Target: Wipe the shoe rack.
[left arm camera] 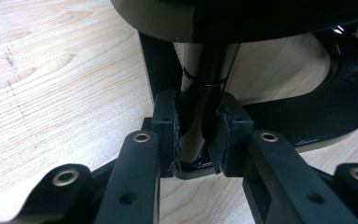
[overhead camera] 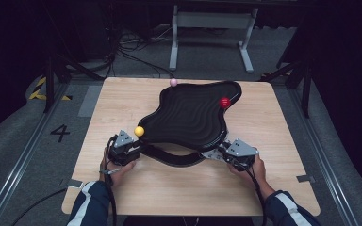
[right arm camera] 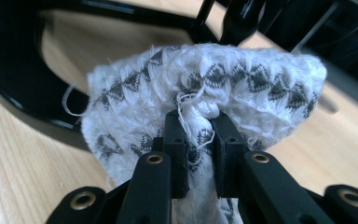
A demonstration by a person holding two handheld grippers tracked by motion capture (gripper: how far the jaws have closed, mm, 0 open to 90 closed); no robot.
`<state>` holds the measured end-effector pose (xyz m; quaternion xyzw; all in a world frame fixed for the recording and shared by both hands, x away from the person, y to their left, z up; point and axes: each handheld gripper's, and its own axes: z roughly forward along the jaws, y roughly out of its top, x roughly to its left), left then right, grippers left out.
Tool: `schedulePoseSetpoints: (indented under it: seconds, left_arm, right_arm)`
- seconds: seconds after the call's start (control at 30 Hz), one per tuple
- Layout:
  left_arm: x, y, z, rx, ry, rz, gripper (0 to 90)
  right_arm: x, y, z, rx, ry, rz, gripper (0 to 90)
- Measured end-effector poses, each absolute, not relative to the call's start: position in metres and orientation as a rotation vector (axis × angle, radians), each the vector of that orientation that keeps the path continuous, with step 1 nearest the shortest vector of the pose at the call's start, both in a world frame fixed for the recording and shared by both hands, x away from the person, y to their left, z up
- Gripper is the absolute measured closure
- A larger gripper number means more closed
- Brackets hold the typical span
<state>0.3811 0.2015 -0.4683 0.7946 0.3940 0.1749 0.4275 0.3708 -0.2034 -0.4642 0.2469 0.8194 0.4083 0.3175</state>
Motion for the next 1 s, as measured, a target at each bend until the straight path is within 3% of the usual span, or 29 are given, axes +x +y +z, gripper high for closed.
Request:
schedulePoseSetpoints:
  seconds: [0.33,0.83,1.0]
  left_arm:
    - [0.382,0.202,-0.47,1.99,0.967,0.442,73.0]
    - [0.383,0.2,-0.471,1.998,0.963,0.437,73.1]
    - [0.383,0.2,-0.471,1.998,0.966,0.436,73.1]
  right_arm:
    - [0.378,-0.199,-0.483,0.665,2.283,1.013,78.4]
    - [0.36,-0.202,-0.419,0.592,1.991,1.261,80.5]
    - [0.362,-0.202,-0.423,0.599,2.002,1.25,80.4]
